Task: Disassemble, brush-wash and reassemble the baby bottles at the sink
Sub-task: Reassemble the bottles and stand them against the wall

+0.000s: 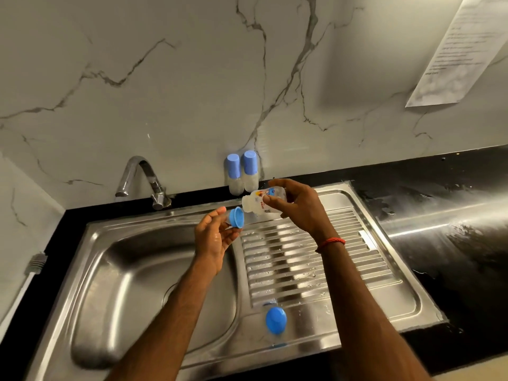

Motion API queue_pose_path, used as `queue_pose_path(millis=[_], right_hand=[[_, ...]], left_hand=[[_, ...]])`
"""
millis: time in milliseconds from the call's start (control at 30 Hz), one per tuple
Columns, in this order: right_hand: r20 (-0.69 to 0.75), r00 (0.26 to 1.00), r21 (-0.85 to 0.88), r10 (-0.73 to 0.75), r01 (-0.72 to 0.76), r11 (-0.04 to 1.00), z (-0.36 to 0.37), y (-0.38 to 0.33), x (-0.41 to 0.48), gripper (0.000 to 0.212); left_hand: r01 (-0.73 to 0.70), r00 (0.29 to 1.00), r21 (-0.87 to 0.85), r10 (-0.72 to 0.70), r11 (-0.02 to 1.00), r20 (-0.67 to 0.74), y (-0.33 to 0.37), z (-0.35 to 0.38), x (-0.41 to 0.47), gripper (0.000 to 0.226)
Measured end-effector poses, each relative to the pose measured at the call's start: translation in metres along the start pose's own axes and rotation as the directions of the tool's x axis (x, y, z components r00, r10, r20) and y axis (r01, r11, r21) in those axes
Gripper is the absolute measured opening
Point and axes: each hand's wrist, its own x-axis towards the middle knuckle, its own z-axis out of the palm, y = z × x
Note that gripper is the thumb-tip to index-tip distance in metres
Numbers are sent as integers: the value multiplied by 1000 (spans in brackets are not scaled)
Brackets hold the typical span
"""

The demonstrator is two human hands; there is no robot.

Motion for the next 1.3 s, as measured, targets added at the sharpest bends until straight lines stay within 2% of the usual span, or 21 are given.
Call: queue_pose_path(millis=[100,267,500,633,767,933,1000,1100,1233,1300], right_hand=[[46,998,-6,-49,50,999,7,-11,-7,46],[159,977,-71,-144,157,985,23,-20,-19,51],[202,944,-59,-259,276,959,46,-28,-27,52],[211,936,-48,-281,297,954,54,-28,-29,55],[207,954,-67,-217,235,970,57,-27,-30,54],[217,975,99,51,-74,992,63,-34,-37,41],[230,968,88,103,-126,988,65,-35,-39,47],[213,966,113,148,-174,978,67,-35,-39,56],[238,963,95,126,-153,984,72,-33,-38,63],[251,966,111,57,-88,990,74,-30,-39,82]], left_hand=[[-8,1000,-39,8,999,0,4,-9,-10,26],[-39,999,-63,39,997,-2,12,-25,-25,23],[-135,990,-28,136,990,29,21,-44,-39,25],[-163,985,-36,165,986,48,26,-50,-40,17],[-197,978,-16,198,980,71,25,-54,-37,14],[-248,956,-43,252,968,153,27,-57,-34,22],[-260,944,-53,266,964,195,29,-57,-34,25],[-259,932,-87,272,962,237,30,-57,-37,29],[-242,949,-67,250,968,193,30,-56,-36,26],[-245,950,-45,249,968,186,30,-56,-36,26]])
